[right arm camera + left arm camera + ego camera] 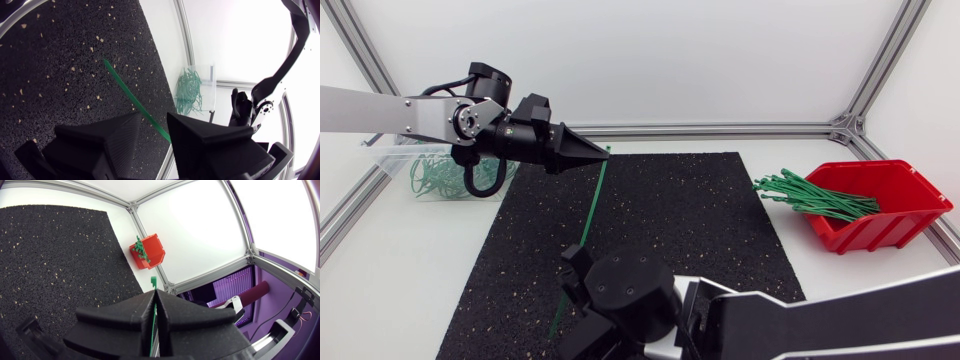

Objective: Take a green cable tie from the red box, thread the tail through the head to close it, then place it in the transparent bin on the left.

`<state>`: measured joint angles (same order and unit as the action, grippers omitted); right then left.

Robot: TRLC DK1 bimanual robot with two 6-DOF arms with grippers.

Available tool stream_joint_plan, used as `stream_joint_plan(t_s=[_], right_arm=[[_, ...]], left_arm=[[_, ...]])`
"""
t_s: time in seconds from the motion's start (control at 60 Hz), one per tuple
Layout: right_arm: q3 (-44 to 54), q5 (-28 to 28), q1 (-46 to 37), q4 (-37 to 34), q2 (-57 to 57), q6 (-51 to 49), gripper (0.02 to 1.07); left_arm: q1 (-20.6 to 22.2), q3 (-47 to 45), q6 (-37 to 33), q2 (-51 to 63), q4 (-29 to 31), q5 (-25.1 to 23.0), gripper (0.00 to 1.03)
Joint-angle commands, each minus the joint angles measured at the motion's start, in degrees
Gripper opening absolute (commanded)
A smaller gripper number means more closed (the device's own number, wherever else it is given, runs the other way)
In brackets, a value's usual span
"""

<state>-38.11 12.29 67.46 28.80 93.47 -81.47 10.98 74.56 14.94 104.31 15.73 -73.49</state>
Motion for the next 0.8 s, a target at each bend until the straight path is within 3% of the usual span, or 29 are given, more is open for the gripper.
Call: stream_joint_plan(t_s=[0.0, 0.783], right_arm=[[1.4, 0.5, 0.7, 1.1, 1.3, -1.1, 0.44], [2.0, 1.9, 3.6, 2.7, 2.1, -0.3, 0.28]], left_arm=[[-0.1, 1.8, -1.0, 1.2, 0.8, -1.1, 0.03], [0.4, 1.7, -2.7, 1.3, 2.9, -1.0, 0.03]])
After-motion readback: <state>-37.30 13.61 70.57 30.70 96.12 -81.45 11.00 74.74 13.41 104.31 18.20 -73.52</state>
